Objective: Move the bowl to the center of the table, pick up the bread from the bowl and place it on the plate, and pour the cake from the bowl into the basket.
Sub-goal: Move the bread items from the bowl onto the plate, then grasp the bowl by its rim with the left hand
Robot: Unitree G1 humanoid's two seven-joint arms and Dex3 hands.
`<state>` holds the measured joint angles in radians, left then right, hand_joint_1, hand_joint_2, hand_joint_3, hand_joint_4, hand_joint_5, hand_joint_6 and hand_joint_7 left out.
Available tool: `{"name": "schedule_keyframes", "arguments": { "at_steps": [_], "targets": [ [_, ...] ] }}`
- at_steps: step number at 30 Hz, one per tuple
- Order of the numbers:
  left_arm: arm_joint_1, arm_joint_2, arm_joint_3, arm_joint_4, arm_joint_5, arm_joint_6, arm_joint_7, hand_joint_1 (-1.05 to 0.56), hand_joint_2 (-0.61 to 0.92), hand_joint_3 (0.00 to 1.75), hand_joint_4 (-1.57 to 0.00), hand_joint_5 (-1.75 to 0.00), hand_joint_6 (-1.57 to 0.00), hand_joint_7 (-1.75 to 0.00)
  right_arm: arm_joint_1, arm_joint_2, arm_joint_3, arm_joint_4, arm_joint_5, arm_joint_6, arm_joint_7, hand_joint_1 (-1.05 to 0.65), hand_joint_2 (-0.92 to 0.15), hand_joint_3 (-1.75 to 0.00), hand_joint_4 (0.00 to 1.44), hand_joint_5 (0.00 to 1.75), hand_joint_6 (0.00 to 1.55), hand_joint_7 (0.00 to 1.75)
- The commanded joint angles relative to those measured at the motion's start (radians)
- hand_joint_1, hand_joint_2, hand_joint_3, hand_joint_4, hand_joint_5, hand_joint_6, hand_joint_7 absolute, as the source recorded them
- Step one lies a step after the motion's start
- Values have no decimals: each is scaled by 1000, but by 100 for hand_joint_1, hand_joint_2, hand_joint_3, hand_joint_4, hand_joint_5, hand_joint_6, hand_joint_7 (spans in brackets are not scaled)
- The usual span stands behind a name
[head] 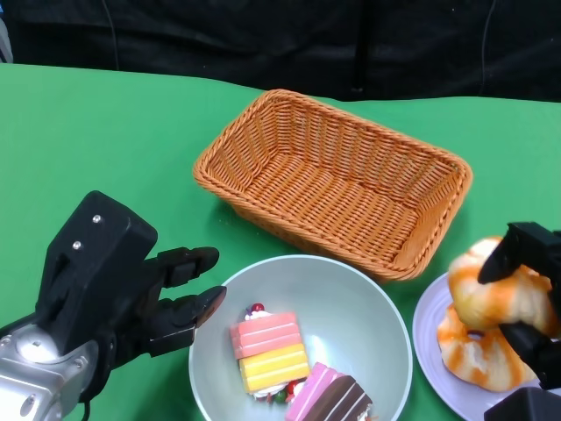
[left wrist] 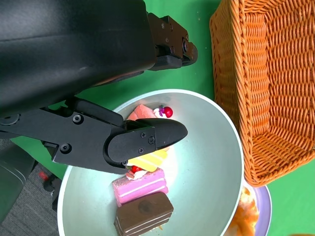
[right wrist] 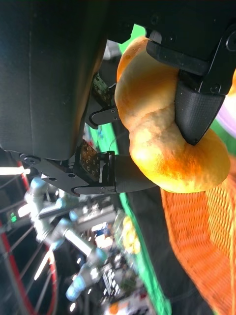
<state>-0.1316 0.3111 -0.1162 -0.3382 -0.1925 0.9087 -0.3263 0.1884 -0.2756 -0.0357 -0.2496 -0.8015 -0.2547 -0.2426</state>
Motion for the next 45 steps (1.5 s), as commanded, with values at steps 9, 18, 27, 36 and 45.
{"name": "schedule_keyframes", "arguments": {
  "at_steps": [9,18,27,36,45],
  "targets": [
    [13,21,15,-8,-2,-21,-18,-46,92,59,-8,-10,-16,0,16,-48,27,-90,-59,312,326,-34,-79,-29,32,68,46,10],
    [16,28,17,-11,-5,-26,-28,-46,92,59,-8,-10,-16,0,64,-98,61,-228,-146,436,520,-84,-92,-18,0,44,11,0],
    [22,43,13,-20,7,-52,-34,-47,92,57,-8,-11,-15,0,139,-91,55,-397,-197,489,630,-91,-92,-22,0,39,8,1],
    [70,96,-27,-86,136,-219,-9,-55,92,45,-16,-18,-20,-2,169,-54,55,-444,-182,498,619,-82,-92,-18,0,41,8,1],
    [141,240,35,-77,213,-721,-124,-44,92,35,-1,-61,-24,-3,169,-25,59,-449,-151,488,601,-79,-92,-18,0,41,8,1]
  ]
}}
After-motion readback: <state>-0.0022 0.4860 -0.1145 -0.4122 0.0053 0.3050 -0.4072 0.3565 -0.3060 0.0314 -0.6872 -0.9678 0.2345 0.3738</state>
